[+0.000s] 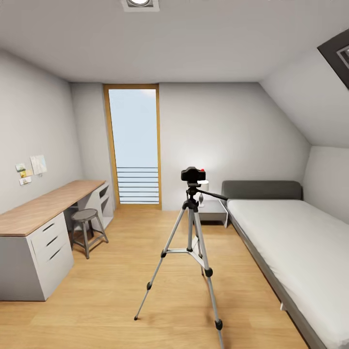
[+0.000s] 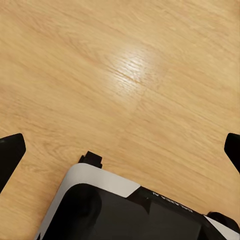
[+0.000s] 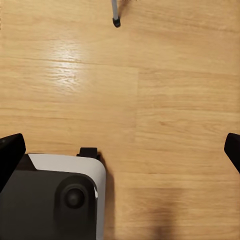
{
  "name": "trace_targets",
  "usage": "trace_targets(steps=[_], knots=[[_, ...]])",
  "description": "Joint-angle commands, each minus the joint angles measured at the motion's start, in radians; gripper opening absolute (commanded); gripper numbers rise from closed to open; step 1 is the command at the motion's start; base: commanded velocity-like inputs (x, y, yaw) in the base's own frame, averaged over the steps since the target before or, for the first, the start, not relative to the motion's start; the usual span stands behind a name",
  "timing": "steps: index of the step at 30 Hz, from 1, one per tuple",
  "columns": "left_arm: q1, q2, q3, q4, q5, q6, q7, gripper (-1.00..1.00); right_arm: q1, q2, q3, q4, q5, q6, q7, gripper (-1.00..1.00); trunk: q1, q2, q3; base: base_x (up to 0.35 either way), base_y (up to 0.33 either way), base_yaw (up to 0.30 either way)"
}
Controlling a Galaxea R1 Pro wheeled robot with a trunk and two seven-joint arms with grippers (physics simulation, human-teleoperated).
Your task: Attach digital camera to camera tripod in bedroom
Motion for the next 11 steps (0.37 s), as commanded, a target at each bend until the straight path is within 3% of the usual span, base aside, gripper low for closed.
trace_targets(steps=[1, 11], knots=[[0.000, 0.000, -0.008, -0.001, 0.007, 0.000, 0.004, 1.00, -0.001, 0.000, -0.002, 0.003, 0.009, -0.005, 0.001, 1.00, 0.000, -0.001, 0.000, 0.000, 0.000, 0.000], [0.000, 0.000, -0.008, -0.001, 0.007, 0.000, 0.004, 1.00, -0.001, 0.000, -0.003, 0.003, 0.009, -0.006, -0.001, 1.00, 0.000, -0.001, 0.000, 0.000, 0.000, 0.000]])
